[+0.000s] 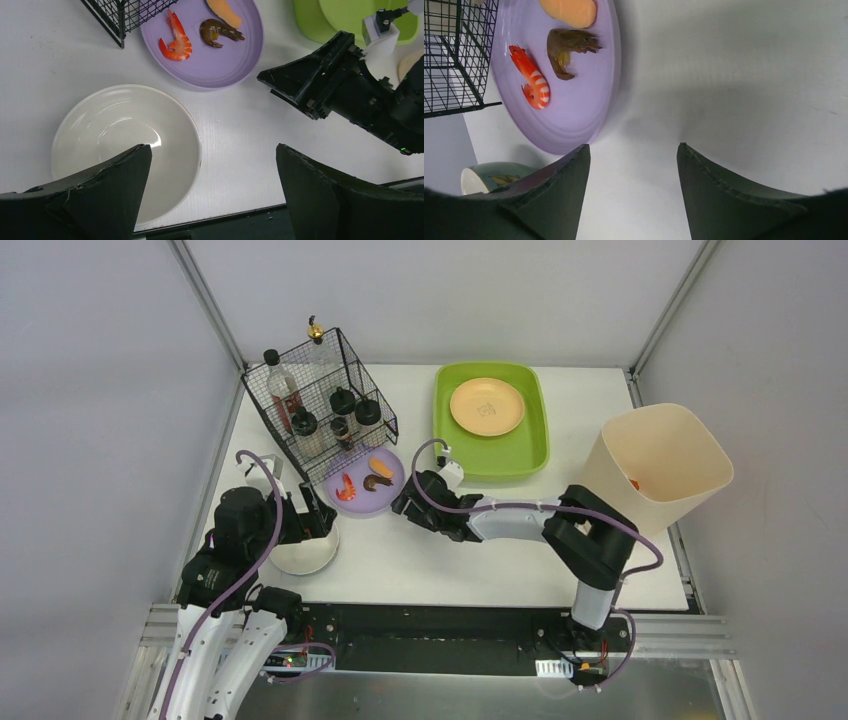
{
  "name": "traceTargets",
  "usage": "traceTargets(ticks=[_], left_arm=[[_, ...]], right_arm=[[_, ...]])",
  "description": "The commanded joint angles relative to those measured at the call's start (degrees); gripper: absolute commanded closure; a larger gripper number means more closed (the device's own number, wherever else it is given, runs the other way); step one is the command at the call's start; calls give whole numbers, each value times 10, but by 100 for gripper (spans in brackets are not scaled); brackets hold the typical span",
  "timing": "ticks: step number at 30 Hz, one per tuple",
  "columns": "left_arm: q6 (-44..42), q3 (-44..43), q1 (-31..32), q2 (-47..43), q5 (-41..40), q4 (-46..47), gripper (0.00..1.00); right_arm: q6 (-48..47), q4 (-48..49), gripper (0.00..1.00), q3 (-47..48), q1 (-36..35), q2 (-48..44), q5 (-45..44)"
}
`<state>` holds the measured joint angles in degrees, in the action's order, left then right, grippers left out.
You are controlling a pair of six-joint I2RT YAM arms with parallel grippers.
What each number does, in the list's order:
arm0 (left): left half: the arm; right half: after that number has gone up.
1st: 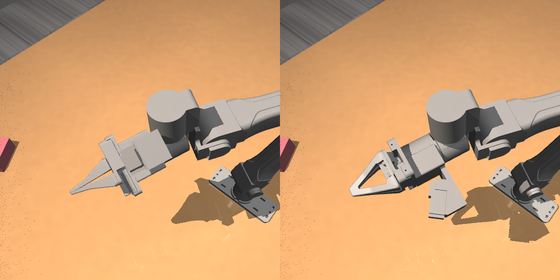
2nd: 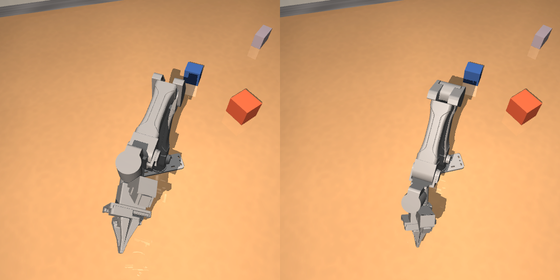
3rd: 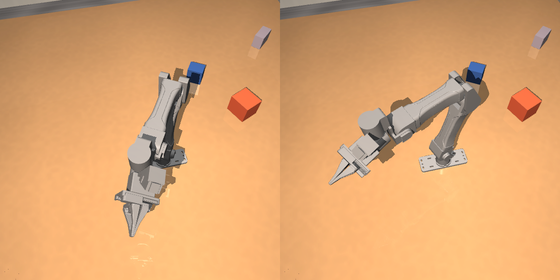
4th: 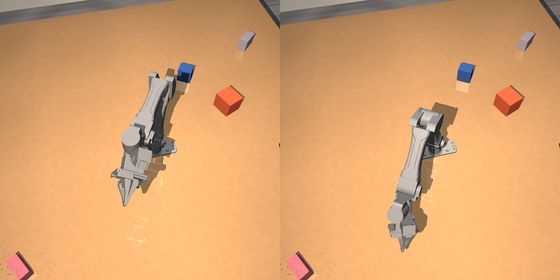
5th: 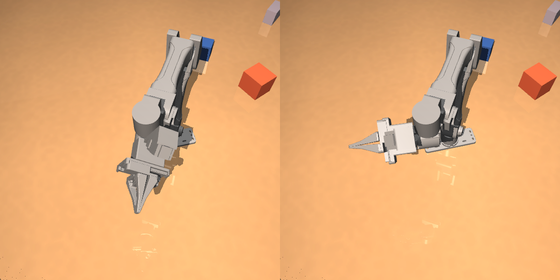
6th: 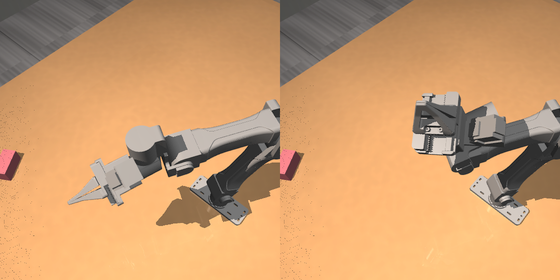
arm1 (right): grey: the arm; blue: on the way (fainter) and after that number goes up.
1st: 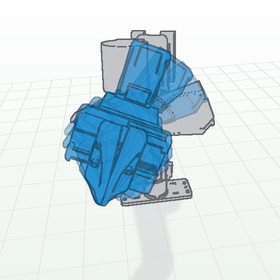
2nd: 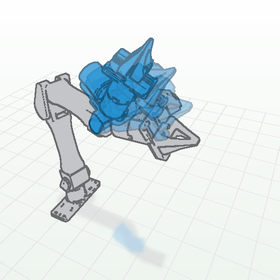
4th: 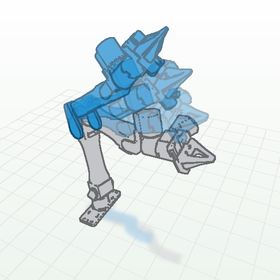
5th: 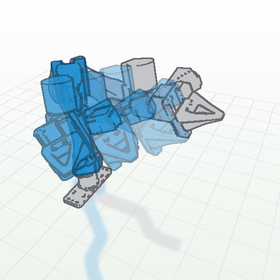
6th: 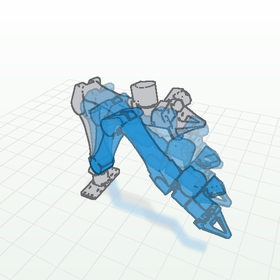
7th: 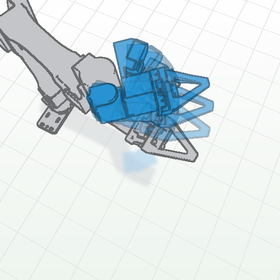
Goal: Clear the kitchen counter
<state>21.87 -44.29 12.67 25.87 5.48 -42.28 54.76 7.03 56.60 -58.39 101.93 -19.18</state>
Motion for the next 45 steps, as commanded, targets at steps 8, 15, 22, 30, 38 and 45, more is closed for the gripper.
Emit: traceTargets(ticks=[8, 15, 22, 30, 38, 45], left_arm=[[0, 0, -3, 7, -1, 14, 0], [-1, -1, -4, 9, 2, 14, 0], [-1, -1, -4, 14, 6, 14, 0], [-1, -1, -4, 14, 6, 14, 0], [-1, -1, -4, 13, 3, 14, 0], [0, -1, -4, 10, 3, 14, 0]], right_arm=[[52, 58, 36, 85, -10, 78, -45], [61, 56, 47, 97, -10, 110, -34], [52, 41, 66, 101, -10, 126, -31], [28, 31, 91, 93, -10, 119, -21], [-12, -1, 100, 61, -10, 60, -4], [-41, -34, 100, -6, -2, -40, 17]])
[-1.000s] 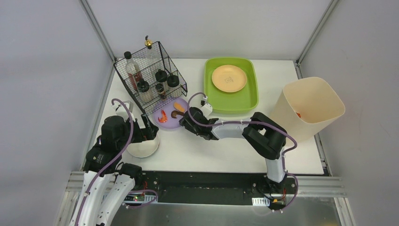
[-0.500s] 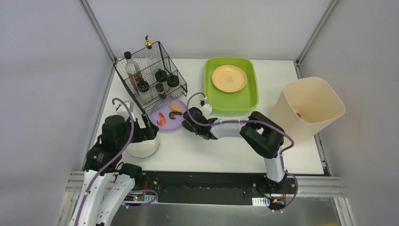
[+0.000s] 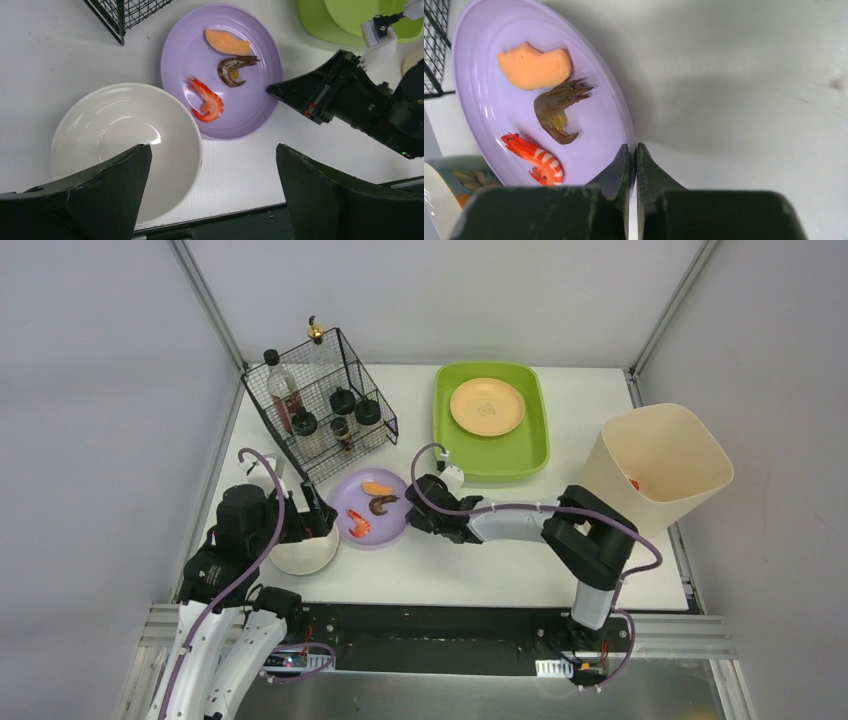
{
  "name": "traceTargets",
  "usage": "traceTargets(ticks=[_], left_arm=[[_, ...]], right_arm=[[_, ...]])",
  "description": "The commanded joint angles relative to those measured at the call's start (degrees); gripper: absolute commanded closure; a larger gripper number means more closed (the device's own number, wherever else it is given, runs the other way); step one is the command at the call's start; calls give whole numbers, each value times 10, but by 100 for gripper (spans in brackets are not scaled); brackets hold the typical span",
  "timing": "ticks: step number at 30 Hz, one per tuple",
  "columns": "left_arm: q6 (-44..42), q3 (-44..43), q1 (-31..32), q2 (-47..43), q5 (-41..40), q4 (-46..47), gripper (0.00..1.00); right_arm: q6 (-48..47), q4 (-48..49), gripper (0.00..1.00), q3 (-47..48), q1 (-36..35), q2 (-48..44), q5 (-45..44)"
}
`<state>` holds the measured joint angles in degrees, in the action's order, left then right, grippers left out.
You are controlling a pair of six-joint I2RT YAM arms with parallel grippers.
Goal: Clear the kitchen counter
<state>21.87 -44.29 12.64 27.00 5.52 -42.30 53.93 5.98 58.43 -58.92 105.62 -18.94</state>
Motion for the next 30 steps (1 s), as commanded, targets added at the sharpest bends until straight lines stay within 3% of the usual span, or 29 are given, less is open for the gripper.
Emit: traceTargets(ticks=[1, 9, 18, 23, 30], left_arm=[[0, 0, -4, -3, 3, 14, 0], [2, -1, -4, -9, 10, 14, 0], [1, -1, -4, -16, 24, 14, 0], [0, -2, -4, -15, 35, 14, 0], [-2, -1, -4, -16, 49, 17, 0]], right_arm=[[-36, -29, 100, -34, 6, -94, 24], [-74, -128, 100, -72, 25, -258, 62], [-123, -338, 100, -33, 55, -438, 24], [-149, -449, 100, 27, 131, -493, 17], [-192, -499, 100, 99, 280, -527, 24]])
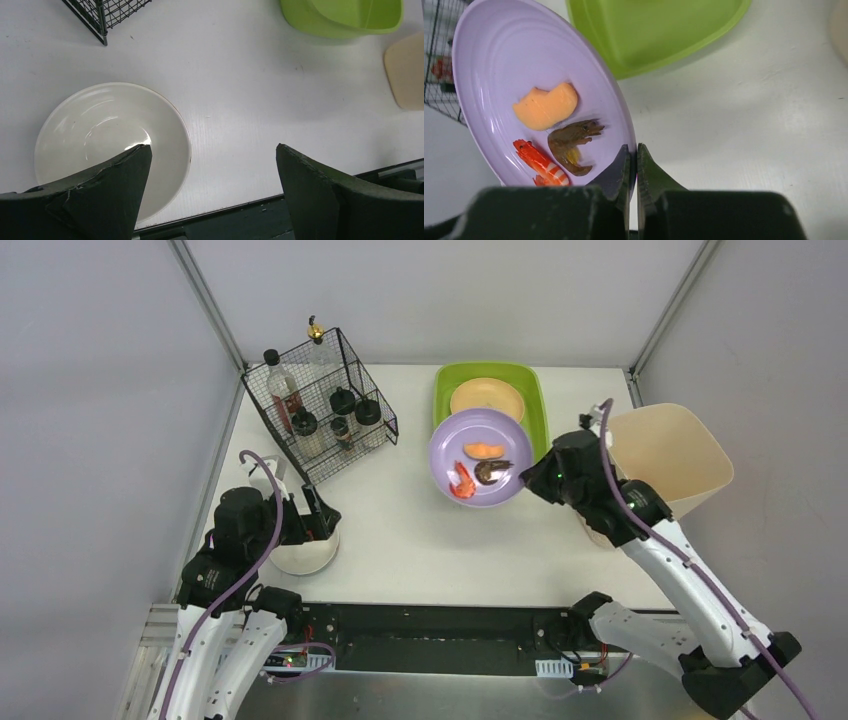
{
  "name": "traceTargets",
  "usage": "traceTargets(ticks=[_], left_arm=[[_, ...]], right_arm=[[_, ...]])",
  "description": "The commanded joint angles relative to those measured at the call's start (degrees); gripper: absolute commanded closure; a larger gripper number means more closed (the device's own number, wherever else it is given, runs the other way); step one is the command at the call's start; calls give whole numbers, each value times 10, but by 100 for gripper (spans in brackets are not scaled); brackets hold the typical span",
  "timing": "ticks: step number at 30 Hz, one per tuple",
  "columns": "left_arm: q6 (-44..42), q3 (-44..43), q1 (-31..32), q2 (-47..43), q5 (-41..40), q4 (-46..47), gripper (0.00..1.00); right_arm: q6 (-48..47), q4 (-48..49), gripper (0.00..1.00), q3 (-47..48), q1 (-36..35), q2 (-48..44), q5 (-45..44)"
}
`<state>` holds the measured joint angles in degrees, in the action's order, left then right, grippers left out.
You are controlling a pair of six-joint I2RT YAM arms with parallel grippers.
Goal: Clear the kitchen counter
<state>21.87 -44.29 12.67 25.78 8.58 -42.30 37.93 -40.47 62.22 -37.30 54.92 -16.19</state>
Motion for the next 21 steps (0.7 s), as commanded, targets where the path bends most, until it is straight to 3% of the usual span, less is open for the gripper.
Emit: traceTargets(ticks=[1, 13, 21], left_arm=[[-2, -1, -4, -4, 20, 17, 0], [-3, -2, -4, -2, 36, 19, 0], [-4, -1, 5, -5, 38, 21, 0]], right_arm=[[-37, -40, 100, 76, 88, -19, 2], [-86, -120, 100, 237, 365, 17, 63], [-125, -160, 100, 311, 458, 31, -57]])
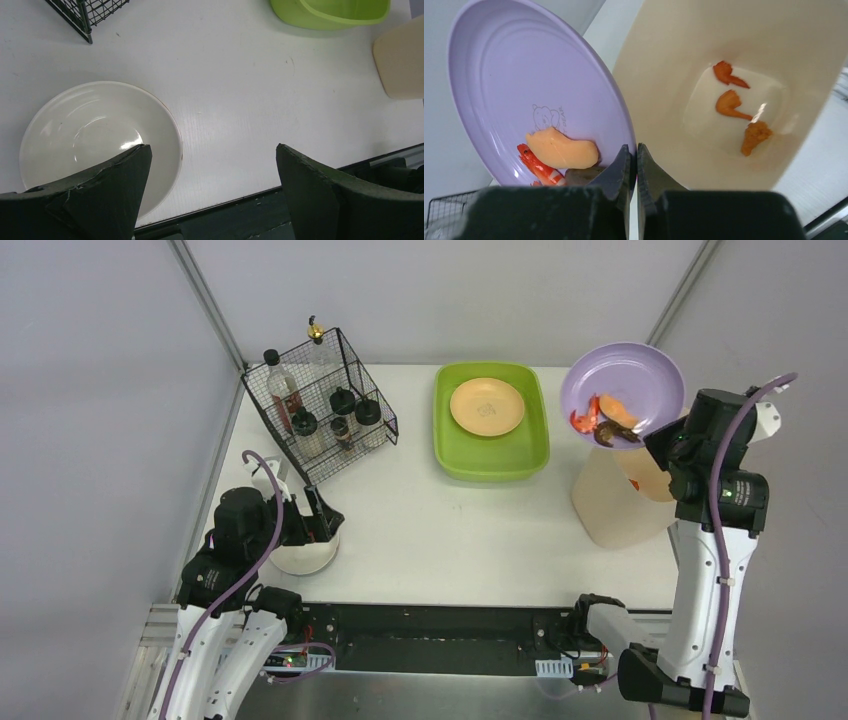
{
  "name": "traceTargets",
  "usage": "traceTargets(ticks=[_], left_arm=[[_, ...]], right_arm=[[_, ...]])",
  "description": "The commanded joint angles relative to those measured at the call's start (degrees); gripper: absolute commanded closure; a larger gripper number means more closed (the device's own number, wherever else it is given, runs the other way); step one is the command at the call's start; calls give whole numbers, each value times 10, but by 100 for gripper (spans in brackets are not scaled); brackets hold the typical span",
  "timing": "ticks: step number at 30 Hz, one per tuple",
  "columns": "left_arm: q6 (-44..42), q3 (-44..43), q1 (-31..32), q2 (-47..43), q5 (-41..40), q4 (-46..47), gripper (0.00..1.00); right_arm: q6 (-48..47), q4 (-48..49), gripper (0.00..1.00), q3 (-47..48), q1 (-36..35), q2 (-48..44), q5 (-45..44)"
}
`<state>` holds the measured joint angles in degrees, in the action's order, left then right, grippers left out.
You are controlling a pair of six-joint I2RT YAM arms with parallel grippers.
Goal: Clear the kitchen counter
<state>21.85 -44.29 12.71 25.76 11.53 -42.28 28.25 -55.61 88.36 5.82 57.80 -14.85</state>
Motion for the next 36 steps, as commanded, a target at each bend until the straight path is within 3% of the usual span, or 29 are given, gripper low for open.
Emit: traceTargets(ticks=[1, 9, 22, 28, 36], left_arm=[[-4, 0, 7, -5, 6, 20, 0], [-5, 0, 21, -7, 8, 20, 0], [-4, 1, 40, -11, 2, 20, 0], [-3, 2, 46, -13, 2, 20, 0], [-4, 2, 50, -15, 2, 20, 0]], right_arm=[[-33, -14, 100, 58, 33, 5, -82], [-77, -42, 100, 114, 64, 20, -187], [-155, -21, 100, 83, 65, 40, -352], [-214, 25, 100, 36, 43, 34, -423], [-405, 174, 100, -42, -30, 7, -535]])
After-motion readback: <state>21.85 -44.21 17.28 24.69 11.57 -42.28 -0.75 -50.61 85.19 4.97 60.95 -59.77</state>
